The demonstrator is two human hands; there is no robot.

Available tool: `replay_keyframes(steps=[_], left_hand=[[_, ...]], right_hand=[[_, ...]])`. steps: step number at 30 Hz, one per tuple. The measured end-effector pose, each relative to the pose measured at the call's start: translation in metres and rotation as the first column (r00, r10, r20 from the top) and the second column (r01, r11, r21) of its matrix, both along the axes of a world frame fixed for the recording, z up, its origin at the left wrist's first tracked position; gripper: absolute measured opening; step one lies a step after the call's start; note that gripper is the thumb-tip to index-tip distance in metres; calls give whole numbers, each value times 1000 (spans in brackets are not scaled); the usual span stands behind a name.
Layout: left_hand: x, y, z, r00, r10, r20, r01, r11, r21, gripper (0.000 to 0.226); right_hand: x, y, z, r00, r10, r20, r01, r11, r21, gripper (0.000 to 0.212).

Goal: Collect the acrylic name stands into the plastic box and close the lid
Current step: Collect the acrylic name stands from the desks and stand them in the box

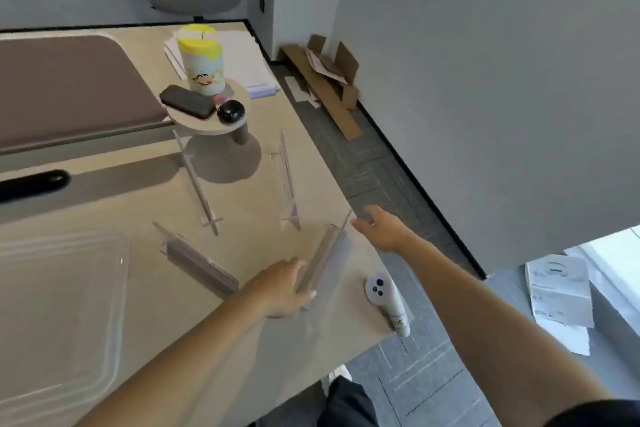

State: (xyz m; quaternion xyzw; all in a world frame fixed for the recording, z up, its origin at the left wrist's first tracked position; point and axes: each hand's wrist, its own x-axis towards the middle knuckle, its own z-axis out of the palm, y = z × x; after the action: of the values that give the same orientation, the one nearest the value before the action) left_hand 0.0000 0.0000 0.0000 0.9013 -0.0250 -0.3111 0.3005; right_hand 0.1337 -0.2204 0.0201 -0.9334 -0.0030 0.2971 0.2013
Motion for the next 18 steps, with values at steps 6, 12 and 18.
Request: replay_keyframes(steps=[6,12,18], left_hand=[[9,-46,-29,954,275,-118,-271,961,56,69],[4,-82,-47,860,508,-49,-498,856,139,40],[-2,-99,-35,813,579,54,-579,797,170,25]], right_hand=[[30,-5,-36,978,169,-119,-152,978,140,80],[36,-10,-55,961,169,-217,-94,943,320,89],[35,-14,-57,960,187,-207,-102,926,363,86]])
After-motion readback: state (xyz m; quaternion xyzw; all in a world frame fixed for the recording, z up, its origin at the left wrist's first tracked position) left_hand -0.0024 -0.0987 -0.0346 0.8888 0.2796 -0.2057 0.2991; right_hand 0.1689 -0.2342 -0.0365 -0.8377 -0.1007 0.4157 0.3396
